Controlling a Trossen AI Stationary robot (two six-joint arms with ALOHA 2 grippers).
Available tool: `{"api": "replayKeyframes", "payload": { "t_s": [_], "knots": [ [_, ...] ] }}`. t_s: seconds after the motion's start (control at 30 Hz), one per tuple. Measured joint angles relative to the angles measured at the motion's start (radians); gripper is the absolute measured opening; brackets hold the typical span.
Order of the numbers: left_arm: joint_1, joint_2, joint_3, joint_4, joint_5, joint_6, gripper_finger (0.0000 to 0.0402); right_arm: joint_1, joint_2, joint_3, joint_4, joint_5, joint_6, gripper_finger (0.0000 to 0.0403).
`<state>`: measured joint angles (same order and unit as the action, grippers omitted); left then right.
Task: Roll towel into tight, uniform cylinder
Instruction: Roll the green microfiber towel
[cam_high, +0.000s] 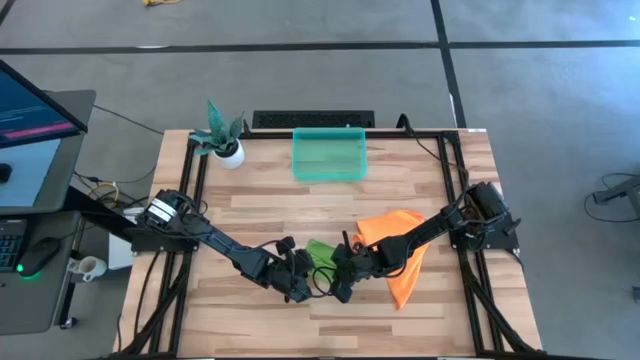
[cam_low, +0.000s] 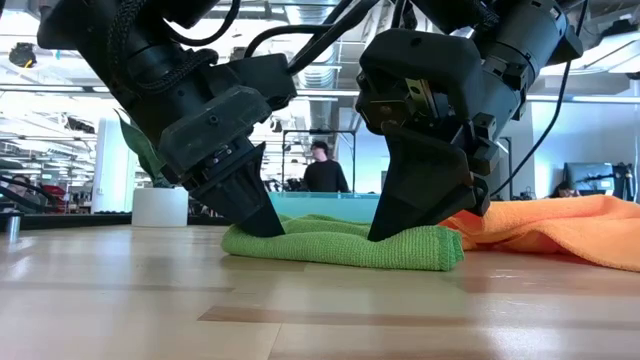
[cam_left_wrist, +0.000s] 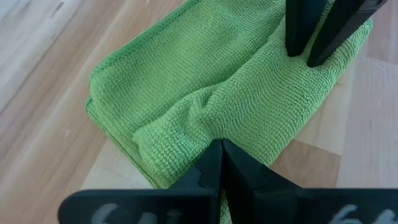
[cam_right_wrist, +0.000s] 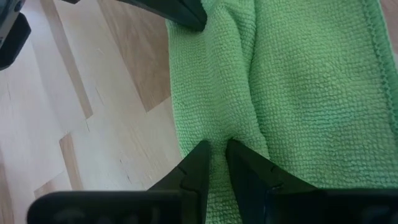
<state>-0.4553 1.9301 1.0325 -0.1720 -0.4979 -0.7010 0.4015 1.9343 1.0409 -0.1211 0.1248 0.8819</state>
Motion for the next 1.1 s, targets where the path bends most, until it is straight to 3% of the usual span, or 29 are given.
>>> {"api": "replayKeyframes", "payload": {
  "t_s": [0.47, 0.7, 0.87, 1.1],
  "knots": [
    [0.000, -0.001, 0.000, -0.002, 0.040, -0.016, 0.0000, -0.018, 0.000, 0.000, 0.001, -0.011, 0.000, 0.0091],
    [-0.001, 0.000, -0.001, -0.003, 0.040, -0.018, 0.0000, -0.017, 0.000, 0.000, 0.006, -0.007, -0.006, 0.0142],
    [-0.001, 0.001, -0.001, -0.021, 0.043, -0.078, 0.0000, -0.036, -0.012, 0.000, 0.007, -0.108, -0.070, 0.0183],
    [-0.001, 0.001, 0.001, -0.031, 0.046, -0.202, 0.0000, -0.047, -0.032, 0.000, -0.048, -0.149, -0.072, 0.0190]
  ]
}}
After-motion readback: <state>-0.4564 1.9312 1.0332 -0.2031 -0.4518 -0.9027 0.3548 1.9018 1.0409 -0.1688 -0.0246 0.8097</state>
